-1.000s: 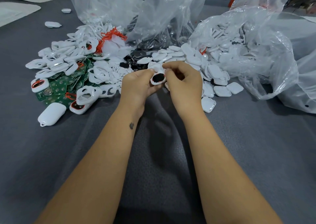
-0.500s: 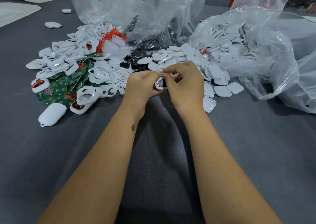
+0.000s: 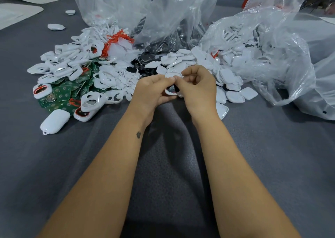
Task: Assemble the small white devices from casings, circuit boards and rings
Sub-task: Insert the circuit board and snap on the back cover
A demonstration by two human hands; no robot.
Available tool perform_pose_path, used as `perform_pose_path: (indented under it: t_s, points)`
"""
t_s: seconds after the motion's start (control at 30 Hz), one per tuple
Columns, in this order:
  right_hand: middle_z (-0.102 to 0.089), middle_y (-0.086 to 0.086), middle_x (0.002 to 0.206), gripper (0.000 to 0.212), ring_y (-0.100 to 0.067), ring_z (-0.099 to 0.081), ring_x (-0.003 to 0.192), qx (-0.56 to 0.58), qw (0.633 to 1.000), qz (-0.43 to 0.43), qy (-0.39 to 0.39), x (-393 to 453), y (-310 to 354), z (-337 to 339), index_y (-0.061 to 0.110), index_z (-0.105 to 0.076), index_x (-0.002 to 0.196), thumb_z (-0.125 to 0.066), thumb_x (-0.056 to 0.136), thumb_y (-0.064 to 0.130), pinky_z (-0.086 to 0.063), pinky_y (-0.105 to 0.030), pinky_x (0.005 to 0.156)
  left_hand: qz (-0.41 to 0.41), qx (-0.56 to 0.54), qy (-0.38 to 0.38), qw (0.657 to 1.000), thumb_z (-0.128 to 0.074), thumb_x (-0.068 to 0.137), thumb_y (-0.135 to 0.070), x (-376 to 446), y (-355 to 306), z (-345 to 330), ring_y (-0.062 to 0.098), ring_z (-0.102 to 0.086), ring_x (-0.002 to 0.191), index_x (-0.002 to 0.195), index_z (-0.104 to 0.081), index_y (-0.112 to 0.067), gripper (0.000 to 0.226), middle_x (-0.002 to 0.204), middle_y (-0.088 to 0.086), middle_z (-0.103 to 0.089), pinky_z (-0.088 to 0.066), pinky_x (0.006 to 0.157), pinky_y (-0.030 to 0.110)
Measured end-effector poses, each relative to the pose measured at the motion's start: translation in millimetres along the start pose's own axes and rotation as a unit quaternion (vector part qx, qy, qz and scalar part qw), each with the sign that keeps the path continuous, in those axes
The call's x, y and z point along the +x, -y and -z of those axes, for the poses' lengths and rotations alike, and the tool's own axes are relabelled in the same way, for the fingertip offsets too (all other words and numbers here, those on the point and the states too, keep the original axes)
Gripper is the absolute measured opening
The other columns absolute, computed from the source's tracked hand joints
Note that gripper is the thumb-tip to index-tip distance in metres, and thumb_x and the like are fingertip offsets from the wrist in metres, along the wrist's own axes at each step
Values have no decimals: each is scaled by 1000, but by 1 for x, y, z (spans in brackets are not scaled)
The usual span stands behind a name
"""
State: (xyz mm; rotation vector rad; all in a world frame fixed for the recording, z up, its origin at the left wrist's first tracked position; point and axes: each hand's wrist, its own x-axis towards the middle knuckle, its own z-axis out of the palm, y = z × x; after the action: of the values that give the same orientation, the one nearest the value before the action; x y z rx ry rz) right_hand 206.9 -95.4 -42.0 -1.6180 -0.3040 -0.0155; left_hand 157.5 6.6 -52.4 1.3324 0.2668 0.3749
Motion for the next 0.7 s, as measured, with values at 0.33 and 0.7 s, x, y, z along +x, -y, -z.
perform_pose_path:
  t_s: [0.33, 0.7]
  points:
    - [-56, 3, 70, 14, -12, -50, 64, 23, 999, -15, 25, -2, 3, 4, 23, -61, 78, -63, 91, 19, -39, -23, 55, 9, -8, -15, 1000, -59, 94, -7, 0, -1, 2, 9, -70, 73, 87, -71, -12, 15, 76, -1, -74, -56, 65, 20]
    - [-61, 0, 74, 11, -14, -55, 69, 0, 1000, -3, 22, 0, 0, 1, 25, -66, 82, -62, 90, 19, -48, -34, 70, 0, -20, -74, 997, -59, 95, -8, 1, 1, -1, 7, -70, 70, 83, -71, -13, 17, 73, -2, -74, -54, 62, 18]
